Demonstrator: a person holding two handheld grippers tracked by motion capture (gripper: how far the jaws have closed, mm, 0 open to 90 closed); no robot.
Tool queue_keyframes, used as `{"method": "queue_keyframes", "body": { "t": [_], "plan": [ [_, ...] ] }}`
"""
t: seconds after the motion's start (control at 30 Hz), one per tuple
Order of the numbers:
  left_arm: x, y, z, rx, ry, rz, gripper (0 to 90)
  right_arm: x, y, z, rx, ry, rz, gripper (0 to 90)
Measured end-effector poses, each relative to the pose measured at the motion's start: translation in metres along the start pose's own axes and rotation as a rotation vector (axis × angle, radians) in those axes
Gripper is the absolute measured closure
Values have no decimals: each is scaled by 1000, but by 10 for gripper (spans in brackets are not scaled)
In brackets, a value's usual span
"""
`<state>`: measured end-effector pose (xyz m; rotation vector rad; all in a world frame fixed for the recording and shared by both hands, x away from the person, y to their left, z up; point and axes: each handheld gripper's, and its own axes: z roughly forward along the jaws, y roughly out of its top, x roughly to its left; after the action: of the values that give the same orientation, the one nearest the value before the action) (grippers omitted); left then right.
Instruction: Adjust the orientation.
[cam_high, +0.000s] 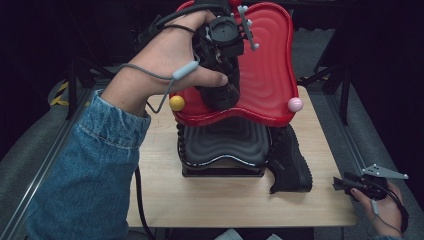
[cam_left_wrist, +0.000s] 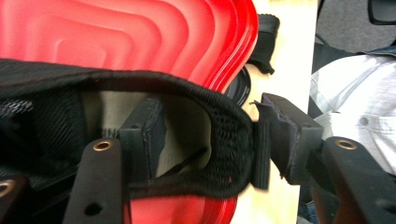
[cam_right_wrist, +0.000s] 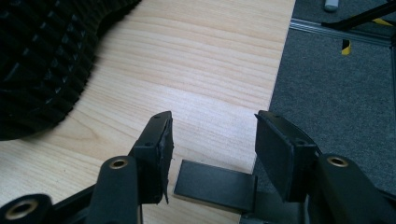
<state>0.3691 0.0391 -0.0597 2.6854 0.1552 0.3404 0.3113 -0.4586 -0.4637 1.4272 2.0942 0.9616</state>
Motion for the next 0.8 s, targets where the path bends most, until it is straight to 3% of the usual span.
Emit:
{"method": "queue_keyframes", "body": {
  "t": [0.23,0.43,0.53,0.8],
  "plan": [
    [-6,-10,-21,-71,27,-26,382,3,8,6,-1,10,-20,478],
    [-9,-24,-38,-70,49,-66,387,9,17,17,5,32,-44,478],
    [-10,-30,-44,-72,57,-65,387,10,21,21,5,38,-53,478],
    [-9,-58,-49,-58,87,-140,388,15,33,30,8,50,-86,478]
  ]
}}
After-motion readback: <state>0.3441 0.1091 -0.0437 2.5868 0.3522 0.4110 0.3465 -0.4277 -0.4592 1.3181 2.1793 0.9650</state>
